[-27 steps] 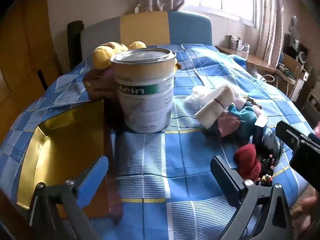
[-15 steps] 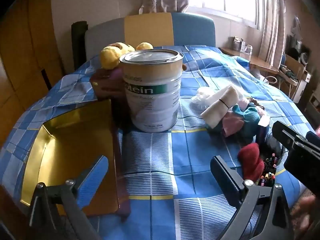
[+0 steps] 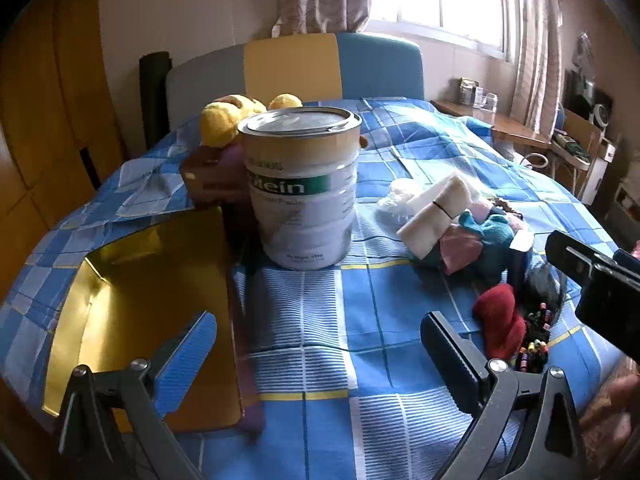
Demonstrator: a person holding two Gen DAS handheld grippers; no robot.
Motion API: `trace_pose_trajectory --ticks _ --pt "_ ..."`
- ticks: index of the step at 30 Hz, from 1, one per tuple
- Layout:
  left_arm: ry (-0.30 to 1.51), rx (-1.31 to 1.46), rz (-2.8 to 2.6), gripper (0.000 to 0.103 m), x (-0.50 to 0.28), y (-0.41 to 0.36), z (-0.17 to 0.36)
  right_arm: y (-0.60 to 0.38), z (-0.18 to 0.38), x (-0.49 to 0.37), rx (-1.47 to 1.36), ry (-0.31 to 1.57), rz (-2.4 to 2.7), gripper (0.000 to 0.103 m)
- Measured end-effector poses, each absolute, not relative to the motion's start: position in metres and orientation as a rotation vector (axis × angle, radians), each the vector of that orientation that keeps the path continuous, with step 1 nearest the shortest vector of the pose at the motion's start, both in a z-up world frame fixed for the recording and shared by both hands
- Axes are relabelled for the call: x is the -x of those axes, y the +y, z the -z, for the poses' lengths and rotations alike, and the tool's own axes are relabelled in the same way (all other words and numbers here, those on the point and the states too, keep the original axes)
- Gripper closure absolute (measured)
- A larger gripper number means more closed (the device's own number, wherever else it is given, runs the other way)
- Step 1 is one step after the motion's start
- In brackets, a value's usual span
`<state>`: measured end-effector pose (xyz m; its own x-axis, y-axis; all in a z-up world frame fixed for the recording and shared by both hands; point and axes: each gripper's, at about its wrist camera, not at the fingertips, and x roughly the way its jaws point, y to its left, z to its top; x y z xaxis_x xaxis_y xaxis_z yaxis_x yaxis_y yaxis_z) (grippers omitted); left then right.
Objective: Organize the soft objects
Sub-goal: 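Move the left tool toward the red sock in the pile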
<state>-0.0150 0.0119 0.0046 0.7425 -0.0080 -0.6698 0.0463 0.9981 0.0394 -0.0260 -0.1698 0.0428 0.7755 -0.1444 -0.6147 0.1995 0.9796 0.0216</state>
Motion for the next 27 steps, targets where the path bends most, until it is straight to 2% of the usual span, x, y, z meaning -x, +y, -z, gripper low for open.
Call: trace_pose_trajectory --ticks 27 --pt "0.739 -0.047 0.118 0.0 0.02 0.006 -0.002 -0.204 -0.049 0.032 -0.124 0.643 0.247 0.002"
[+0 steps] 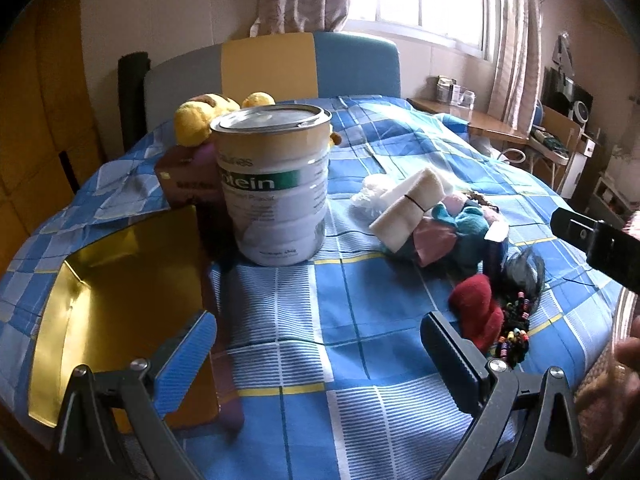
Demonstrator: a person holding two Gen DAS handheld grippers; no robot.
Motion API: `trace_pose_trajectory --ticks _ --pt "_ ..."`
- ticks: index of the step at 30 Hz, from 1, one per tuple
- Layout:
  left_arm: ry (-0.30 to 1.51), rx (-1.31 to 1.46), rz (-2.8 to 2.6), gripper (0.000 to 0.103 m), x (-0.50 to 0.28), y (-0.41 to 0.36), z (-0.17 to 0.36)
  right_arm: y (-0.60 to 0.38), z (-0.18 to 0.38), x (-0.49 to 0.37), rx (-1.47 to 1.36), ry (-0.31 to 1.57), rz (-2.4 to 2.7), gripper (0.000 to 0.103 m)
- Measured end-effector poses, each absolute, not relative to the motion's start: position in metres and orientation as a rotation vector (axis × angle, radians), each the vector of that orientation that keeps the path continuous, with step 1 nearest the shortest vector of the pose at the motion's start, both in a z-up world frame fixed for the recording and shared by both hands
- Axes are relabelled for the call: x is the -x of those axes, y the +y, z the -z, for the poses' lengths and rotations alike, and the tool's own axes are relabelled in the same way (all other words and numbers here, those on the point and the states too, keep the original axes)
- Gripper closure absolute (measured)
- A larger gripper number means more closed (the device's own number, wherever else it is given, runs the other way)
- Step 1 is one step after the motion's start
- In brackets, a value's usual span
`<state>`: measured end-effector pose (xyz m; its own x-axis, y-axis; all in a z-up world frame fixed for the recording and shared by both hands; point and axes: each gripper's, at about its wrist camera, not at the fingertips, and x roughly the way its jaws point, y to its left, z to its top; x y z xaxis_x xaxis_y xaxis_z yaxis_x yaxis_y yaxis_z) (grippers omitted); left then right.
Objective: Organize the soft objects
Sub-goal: 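Move the left tool toward the red sock in the pile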
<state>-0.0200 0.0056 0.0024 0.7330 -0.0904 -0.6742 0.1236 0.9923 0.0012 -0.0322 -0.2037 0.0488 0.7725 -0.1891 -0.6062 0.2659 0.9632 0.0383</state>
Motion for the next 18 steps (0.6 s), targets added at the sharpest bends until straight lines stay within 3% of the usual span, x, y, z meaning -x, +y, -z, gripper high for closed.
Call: trace_pose_trajectory --ticks 18 --pt "0.755 -0.084 0.188 0.0 0.017 -0.013 -0.001 -0.244 -0.053 0.039 -0.162 0.633 0.32 0.002"
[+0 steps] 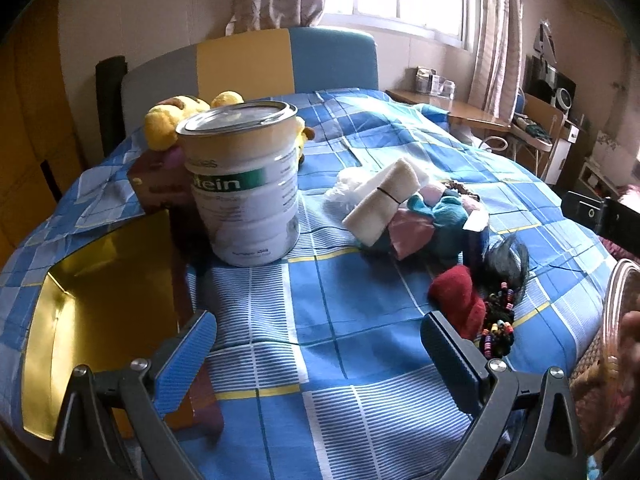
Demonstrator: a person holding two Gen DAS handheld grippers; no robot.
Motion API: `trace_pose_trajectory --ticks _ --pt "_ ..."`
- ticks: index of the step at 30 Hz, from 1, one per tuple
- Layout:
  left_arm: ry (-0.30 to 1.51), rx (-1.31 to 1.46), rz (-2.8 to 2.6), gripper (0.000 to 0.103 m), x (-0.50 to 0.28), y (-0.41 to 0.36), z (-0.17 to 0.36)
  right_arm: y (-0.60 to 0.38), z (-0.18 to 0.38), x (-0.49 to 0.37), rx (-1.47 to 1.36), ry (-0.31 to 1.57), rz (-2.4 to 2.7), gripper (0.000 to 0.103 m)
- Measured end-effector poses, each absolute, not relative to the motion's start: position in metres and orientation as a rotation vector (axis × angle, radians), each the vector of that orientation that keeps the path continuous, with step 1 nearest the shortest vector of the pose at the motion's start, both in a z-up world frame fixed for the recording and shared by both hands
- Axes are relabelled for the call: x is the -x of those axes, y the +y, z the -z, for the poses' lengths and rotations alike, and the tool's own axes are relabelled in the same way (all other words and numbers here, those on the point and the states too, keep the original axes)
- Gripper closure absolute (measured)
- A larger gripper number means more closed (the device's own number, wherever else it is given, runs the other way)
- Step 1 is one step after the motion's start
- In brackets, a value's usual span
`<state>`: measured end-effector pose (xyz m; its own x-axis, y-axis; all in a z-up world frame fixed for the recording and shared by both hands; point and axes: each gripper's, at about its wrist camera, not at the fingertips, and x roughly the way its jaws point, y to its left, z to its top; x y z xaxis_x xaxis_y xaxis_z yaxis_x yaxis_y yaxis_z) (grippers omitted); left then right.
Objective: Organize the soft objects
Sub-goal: 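Move the left tool toward the red sock in the pile, then grasp the red sock with the left tool while the right tool approaches the blue tissue pack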
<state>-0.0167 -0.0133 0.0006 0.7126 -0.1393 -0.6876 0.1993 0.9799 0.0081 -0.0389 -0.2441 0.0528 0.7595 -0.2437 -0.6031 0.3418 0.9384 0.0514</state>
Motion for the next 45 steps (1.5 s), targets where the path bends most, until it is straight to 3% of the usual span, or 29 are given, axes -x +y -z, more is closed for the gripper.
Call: trace_pose_trajectory --ticks 13,20,22,24,25,40,41,42,45 --pt "0.843 -0.106 0.305 0.001 0.001 -0.037 0.011 -0.273 -0.055 0.044 -0.207 0.628 0.361 0.002" --pt "0.909 -0.117 0.432 0.009 -0.007 -0.054 0.026 -0.291 -0.053 0.045 -0.242 0.644 0.388 0.002" --pt "0.92 -0.124 0.465 0.018 -0.01 -0.062 0.03 -0.293 -0.051 0.045 -0.243 0.653 0.388 0.002" --pt "0.945 -0.148 0.502 0.035 -0.015 -0.076 0.036 -0.295 -0.049 0.045 -0.244 0.659 0.385 0.002" --pt "0.956 -0.15 0.517 0.036 -0.018 -0.082 0.038 -0.296 -0.048 0.045 -0.245 0.661 0.384 0.002" --pt "1.098 -0.201 0.554 0.037 -0.075 -0.155 0.084 -0.309 -0.037 0.039 -0.254 0.71 0.394 0.002" --pt "1.11 -0.187 0.563 0.043 -0.076 -0.154 0.088 -0.309 -0.035 0.039 -0.254 0.715 0.391 0.002" --pt "1.092 -0.172 0.57 0.062 -0.075 -0.152 0.087 -0.31 -0.035 0.038 -0.255 0.718 0.389 0.003" --pt "1.083 -0.121 0.609 0.077 -0.069 -0.139 0.084 -0.311 -0.031 0.034 -0.279 0.742 0.362 0.009"
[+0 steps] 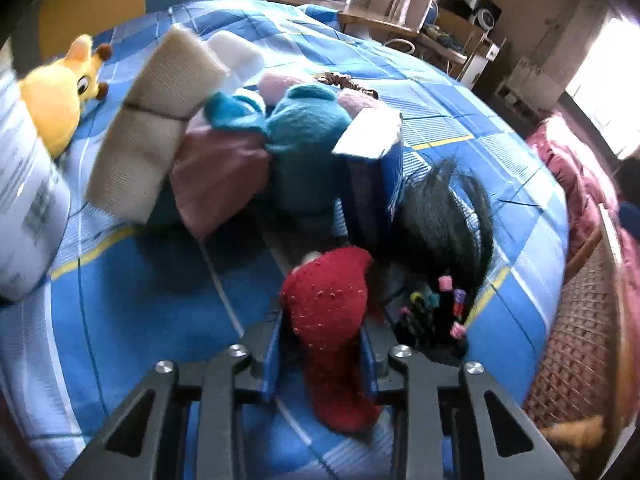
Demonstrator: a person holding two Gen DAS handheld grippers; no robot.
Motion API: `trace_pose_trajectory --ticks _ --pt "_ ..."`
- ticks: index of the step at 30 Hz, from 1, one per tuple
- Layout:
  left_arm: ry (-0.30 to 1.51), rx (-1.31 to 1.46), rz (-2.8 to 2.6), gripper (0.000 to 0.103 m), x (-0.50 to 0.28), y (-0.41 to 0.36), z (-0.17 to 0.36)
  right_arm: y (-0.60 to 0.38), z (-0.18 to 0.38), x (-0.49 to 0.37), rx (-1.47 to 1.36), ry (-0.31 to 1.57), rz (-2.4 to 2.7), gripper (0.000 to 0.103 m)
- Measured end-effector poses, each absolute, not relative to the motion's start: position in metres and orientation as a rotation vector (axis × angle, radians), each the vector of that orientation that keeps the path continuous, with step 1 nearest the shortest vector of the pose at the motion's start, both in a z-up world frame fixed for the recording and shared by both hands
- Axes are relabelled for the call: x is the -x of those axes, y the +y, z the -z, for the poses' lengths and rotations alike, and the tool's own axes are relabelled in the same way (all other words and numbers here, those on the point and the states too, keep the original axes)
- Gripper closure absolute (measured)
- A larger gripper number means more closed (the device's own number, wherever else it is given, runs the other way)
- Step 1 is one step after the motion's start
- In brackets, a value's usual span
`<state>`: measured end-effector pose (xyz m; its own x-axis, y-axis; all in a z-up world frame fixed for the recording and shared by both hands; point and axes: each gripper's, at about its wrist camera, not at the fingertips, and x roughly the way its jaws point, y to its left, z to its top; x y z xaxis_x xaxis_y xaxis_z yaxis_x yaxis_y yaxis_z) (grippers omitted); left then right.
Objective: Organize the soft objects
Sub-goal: 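Grasp the red sock with the left tool while the right tool approaches the blue tissue pack, then lift the red sock with the left tool while the right tool grasps the blue tissue pack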
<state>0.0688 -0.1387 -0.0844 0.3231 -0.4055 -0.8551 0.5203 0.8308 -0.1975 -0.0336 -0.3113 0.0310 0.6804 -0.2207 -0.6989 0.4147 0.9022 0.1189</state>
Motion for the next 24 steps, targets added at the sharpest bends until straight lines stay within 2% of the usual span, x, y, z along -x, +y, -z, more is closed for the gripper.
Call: trace_pose_trajectory --ticks 7,14,24 --pt "1.023 -0.064 0.568 0.078 -0.044 -0.083 0.079 -0.31 -0.025 0.02 -0.362 0.813 0.256 0.021" --pt "1.025 -0.054 0.509 0.078 -0.016 -0.038 0.082 -0.277 -0.012 -0.018 -0.22 0.978 0.098 0.022" --pt "1.005 -0.034 0.489 0.079 0.002 -0.023 0.077 -0.241 0.016 -0.089 0.097 1.164 0.012 0.022"
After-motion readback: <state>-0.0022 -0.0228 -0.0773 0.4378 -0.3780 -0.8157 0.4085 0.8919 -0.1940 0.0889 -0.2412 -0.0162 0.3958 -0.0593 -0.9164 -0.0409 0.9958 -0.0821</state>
